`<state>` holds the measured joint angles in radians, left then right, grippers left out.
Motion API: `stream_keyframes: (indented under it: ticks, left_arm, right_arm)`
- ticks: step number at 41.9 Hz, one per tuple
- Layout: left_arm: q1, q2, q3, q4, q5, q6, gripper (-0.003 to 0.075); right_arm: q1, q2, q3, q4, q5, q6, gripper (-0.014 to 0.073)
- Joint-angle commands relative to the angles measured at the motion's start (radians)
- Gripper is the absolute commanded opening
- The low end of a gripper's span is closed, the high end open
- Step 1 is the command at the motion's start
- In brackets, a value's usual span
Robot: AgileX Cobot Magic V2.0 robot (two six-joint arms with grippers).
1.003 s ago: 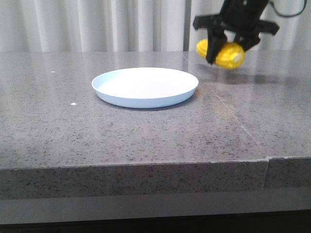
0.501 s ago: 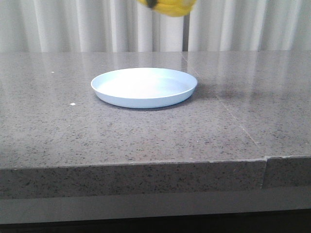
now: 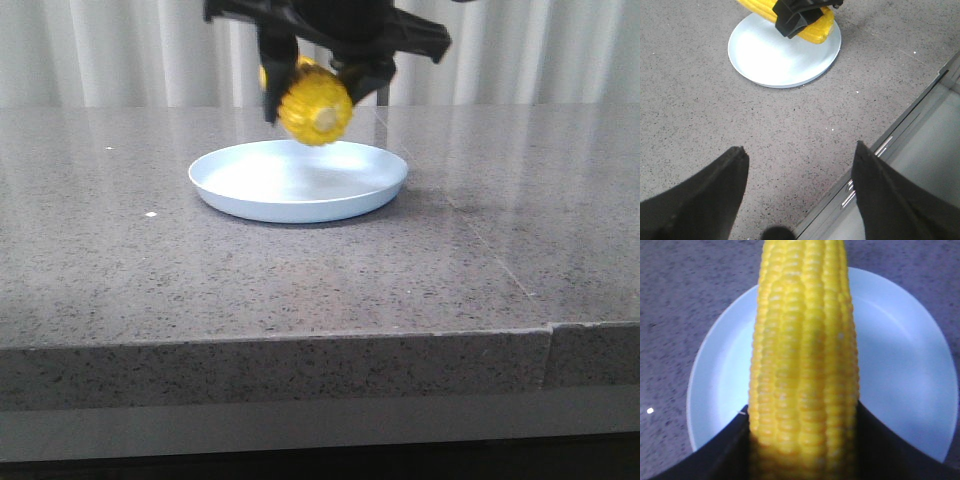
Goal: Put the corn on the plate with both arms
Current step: 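Carry the corn with the right gripper over the plate and lower it, then open the right gripper to release the corn and lift away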
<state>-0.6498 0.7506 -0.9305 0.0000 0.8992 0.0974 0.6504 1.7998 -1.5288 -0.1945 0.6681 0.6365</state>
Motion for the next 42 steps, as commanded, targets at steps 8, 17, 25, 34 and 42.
stream_keyframes:
  ticks: [8, 17, 25, 34, 42]
  left_arm:
    - [-0.007, -0.001, -0.026, -0.007, -0.069, -0.013, 0.044]
    - [-0.007, -0.001, -0.026, -0.007, -0.069, -0.013, 0.044]
    - [-0.007, -0.001, -0.026, -0.007, -0.069, -0.013, 0.044]
    - [-0.007, -0.001, -0.026, -0.007, -0.069, -0.013, 0.044]
    - [-0.007, -0.001, -0.026, -0.007, -0.069, -0.013, 0.044]
  right_arm:
    - [-0.005, 0.019, -0.022, -0.111, -0.158, 0.14, 0.0318]
    - [-0.005, 0.056, -0.022, -0.094, -0.17, 0.14, 0.0455]
    - [-0.008, 0.057, -0.024, -0.094, -0.121, 0.14, 0.0579]
    - [-0.008, -0.033, -0.034, -0.095, -0.093, 0.117, 0.0579]
    - [-0.008, -0.197, -0.034, -0.094, 0.008, -0.102, 0.0579]
